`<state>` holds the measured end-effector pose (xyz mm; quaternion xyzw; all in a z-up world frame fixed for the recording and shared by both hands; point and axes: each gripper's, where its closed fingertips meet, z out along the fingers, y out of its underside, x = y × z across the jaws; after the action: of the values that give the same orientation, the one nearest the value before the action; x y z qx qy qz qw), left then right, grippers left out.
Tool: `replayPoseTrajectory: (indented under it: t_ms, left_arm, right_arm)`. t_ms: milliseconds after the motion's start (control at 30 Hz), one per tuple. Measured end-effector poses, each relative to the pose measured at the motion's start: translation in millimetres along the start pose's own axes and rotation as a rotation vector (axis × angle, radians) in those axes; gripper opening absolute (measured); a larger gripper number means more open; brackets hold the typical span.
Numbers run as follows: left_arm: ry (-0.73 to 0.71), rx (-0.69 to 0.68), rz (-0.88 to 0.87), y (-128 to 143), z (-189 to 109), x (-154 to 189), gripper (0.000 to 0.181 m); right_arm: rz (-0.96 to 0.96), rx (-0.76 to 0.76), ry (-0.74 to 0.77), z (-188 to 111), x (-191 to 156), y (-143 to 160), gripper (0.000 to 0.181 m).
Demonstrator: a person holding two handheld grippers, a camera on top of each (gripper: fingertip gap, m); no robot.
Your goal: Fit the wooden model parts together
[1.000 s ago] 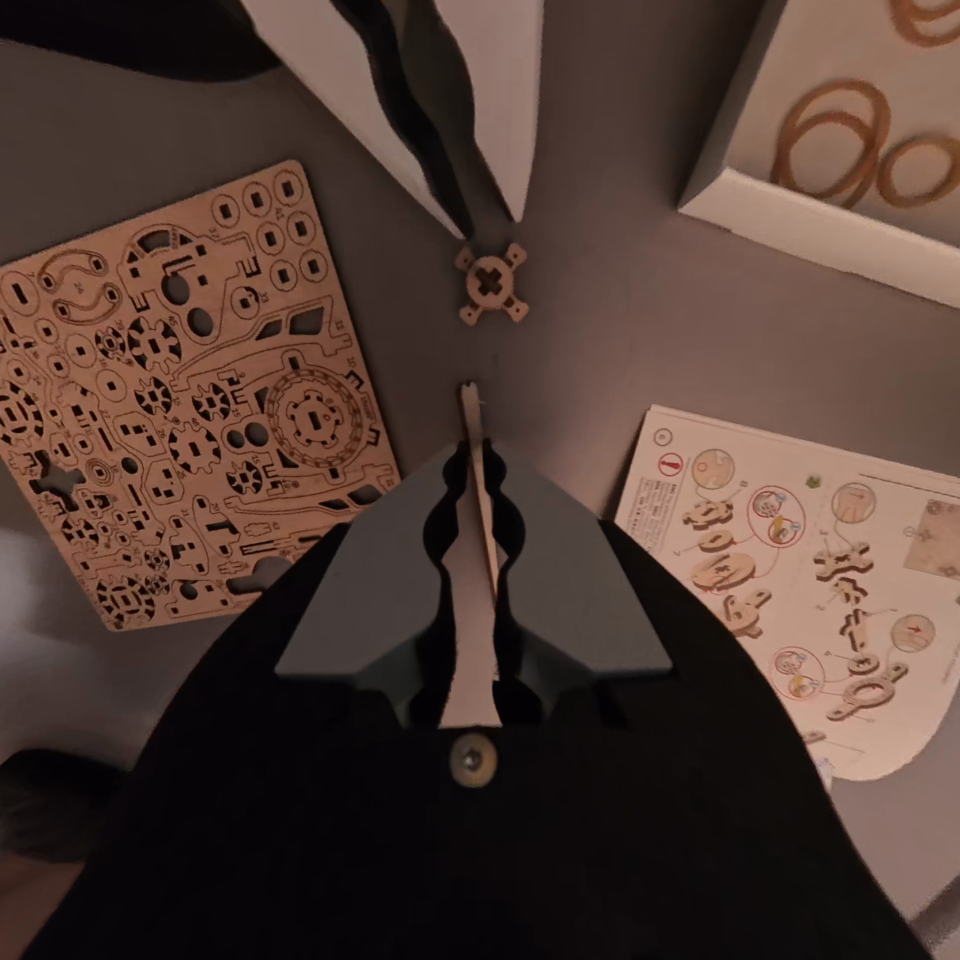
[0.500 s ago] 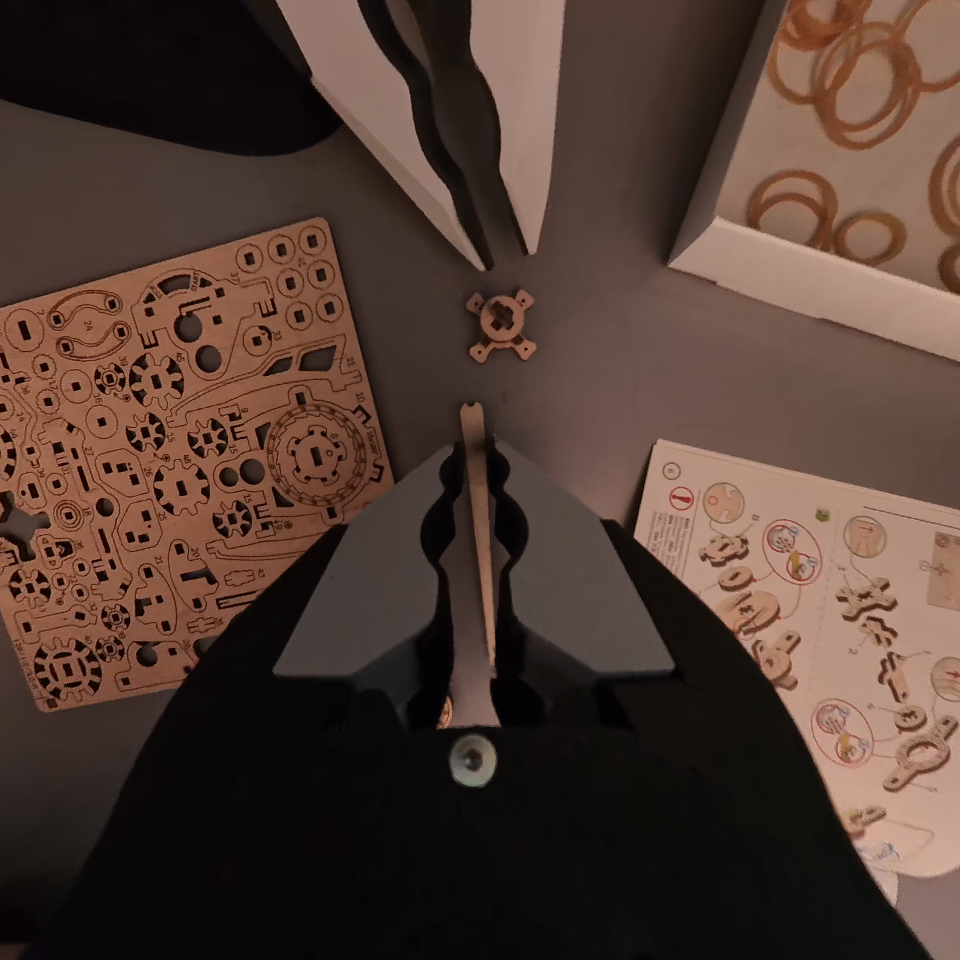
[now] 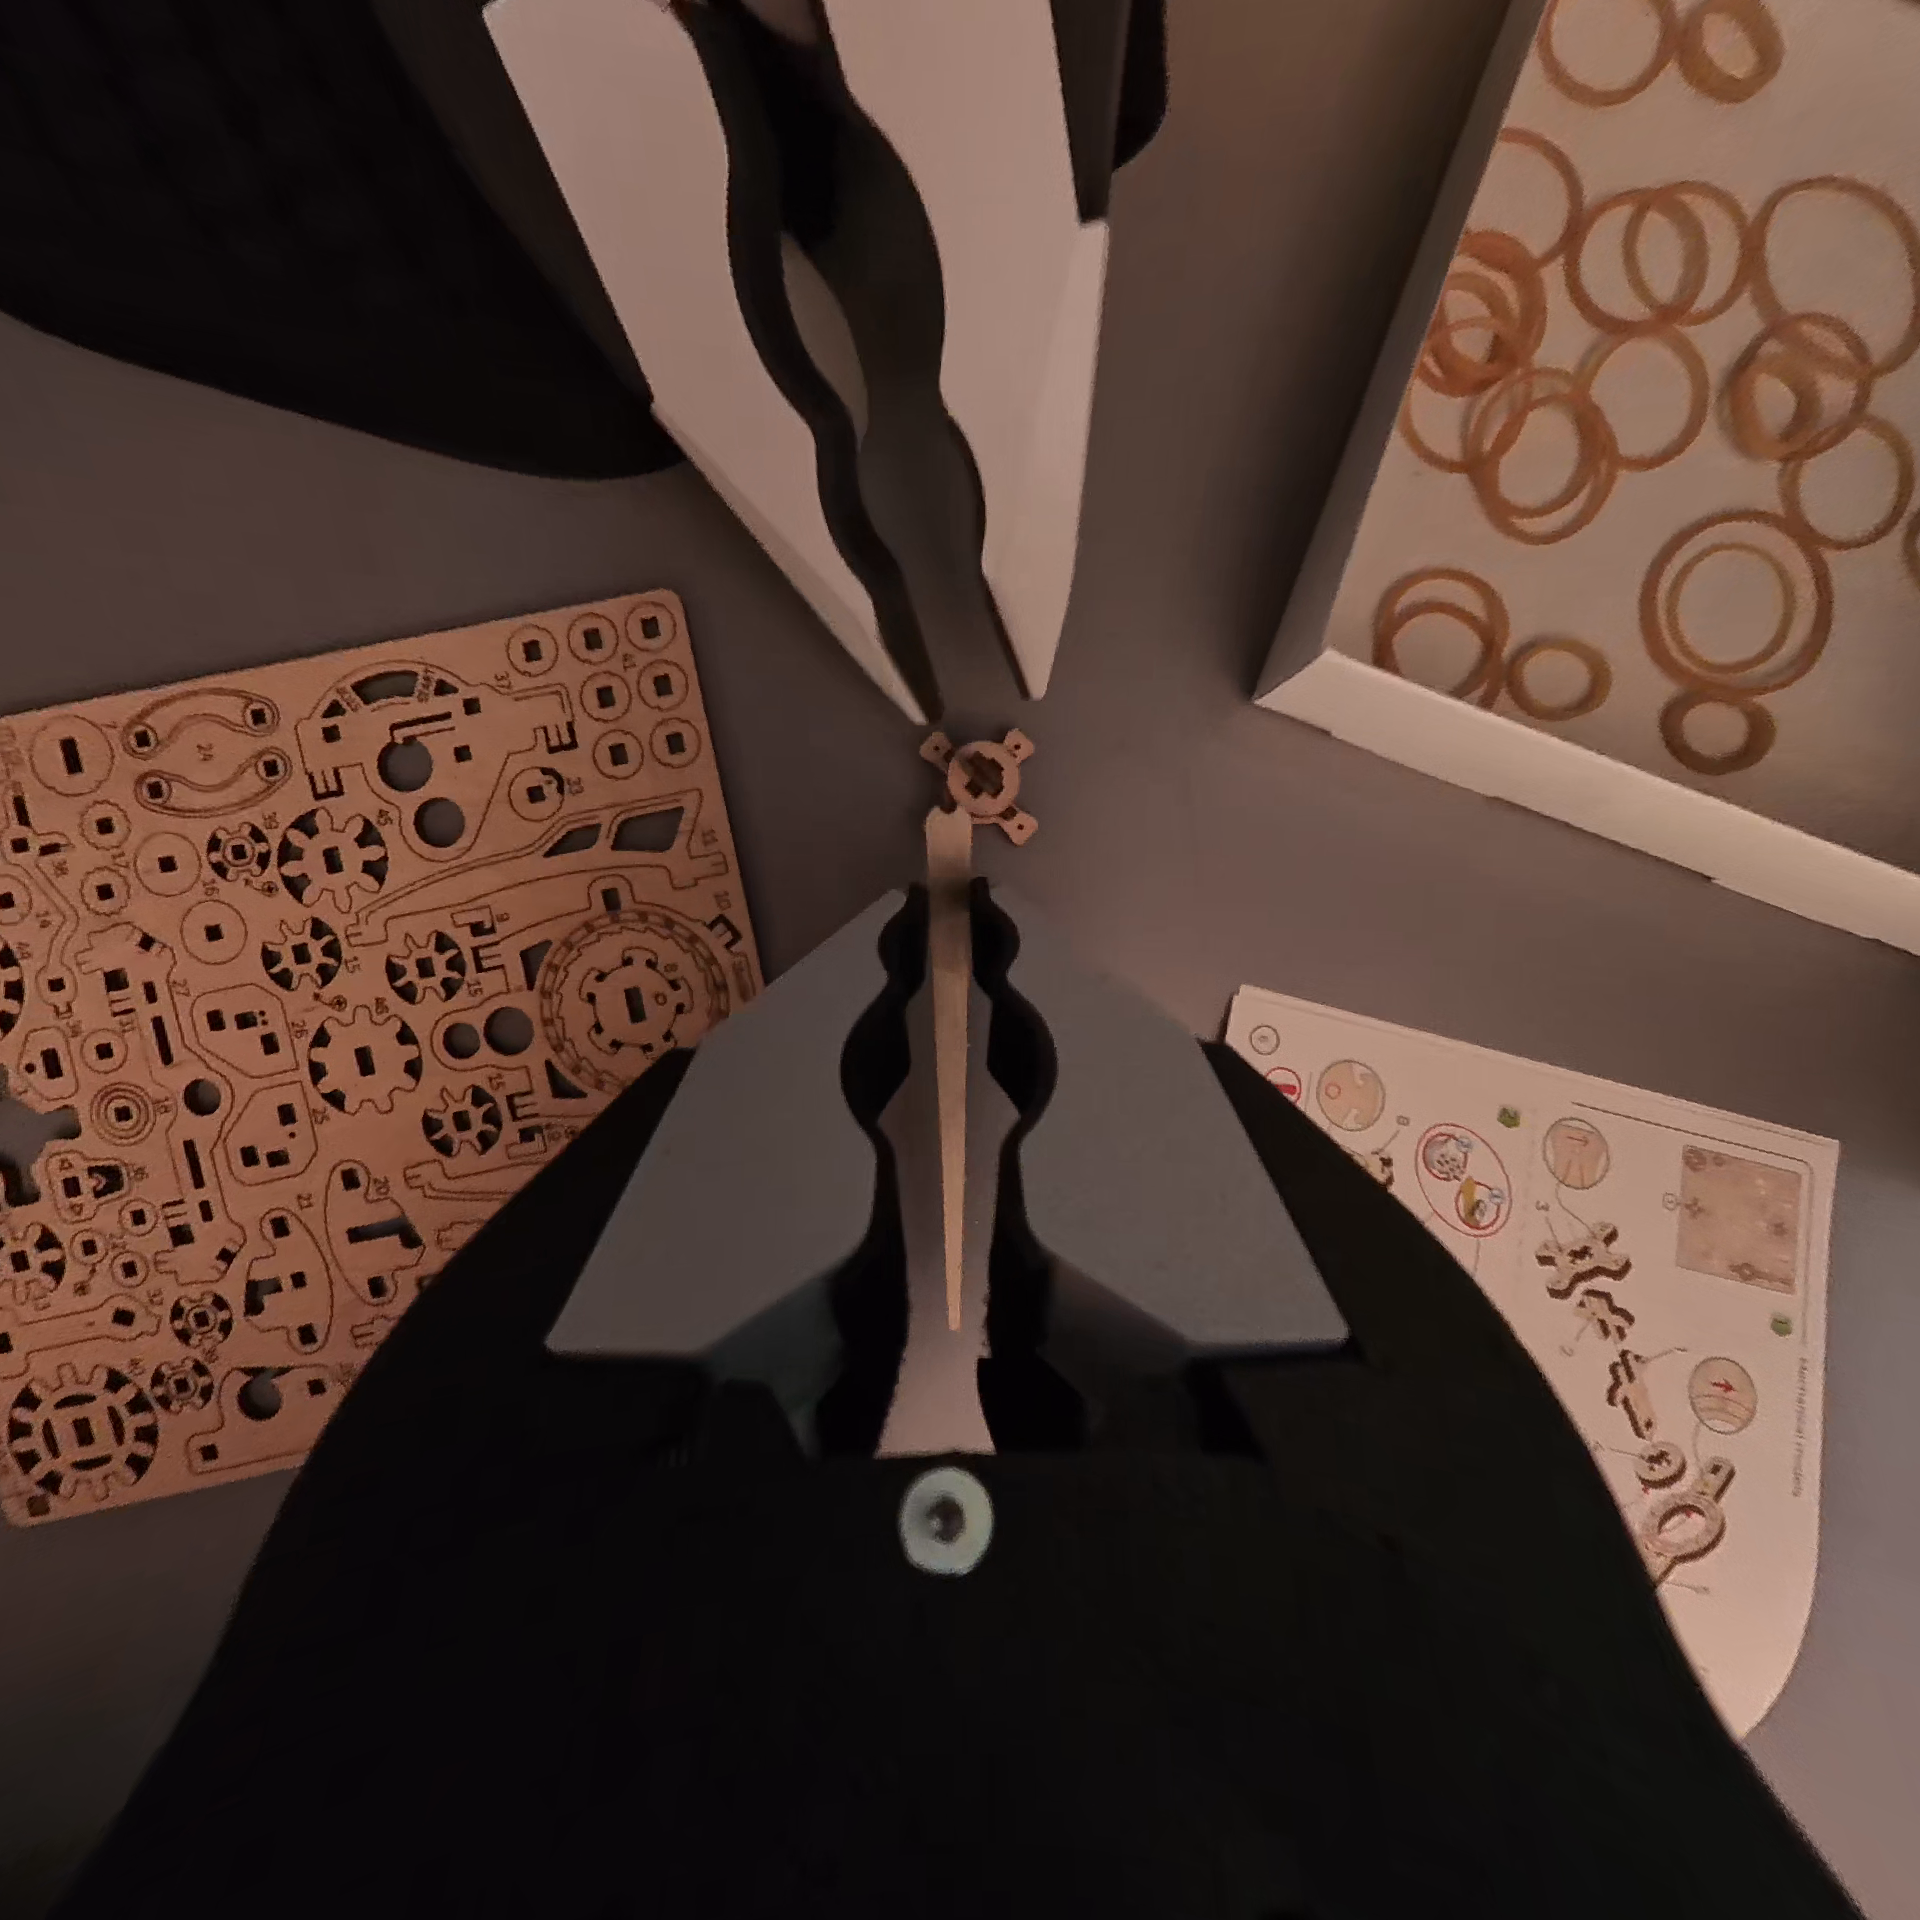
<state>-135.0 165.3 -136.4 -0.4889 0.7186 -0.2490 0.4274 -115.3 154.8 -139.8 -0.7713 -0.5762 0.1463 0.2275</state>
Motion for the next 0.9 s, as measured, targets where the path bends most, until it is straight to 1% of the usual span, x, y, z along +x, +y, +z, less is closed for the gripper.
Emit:
replayPoseTrajectory:
  t_ms: [133, 233, 533, 600, 667, 700, 800, 900]
  left_arm:
    - [0.021, 0.018, -0.003, -6, 4, 1, 0.016]
    - [0.036, 0.013, -0.006, -8, 9, 2, 0.006]
    - [-0.016, -0.014, 0.006, -5, 12, -2, 0.003]
    - [-0.022, -0.011, 0.015, -5, 11, -1, 0.006]
    - [-0.009, -0.011, 0.021, -5, 10, 1, 0.013]
    - [-0.002, -0.020, 0.022, -4, 8, 2, 0.014]
    - [0.002, -0.038, 0.037, -2, 2, -1, 0.015]
    - [0.009, -0.014, 0.007, -5, 1, -3, 0.013]
  right_arm:
    - [0.041, -0.004, 0.030, 0, 6, -4, 0.007]
    - [0.067, -0.022, 0.040, 1, 7, -3, 0.007]
    - [0.122, -0.087, 0.067, 2, 7, 2, 0.007]
    - [0.123, -0.077, 0.063, 2, 4, -3, 0.007]
    - [0.120, -0.085, 0.080, 1, 5, -4, 0.007]
    - [0.119, -0.088, 0.090, 2, 6, -4, 0.007]
    - [0.122, -0.104, 0.078, 3, 3, -3, 0.007]
    - [0.126, -0.111, 0.092, 2, 6, -3, 0.007]
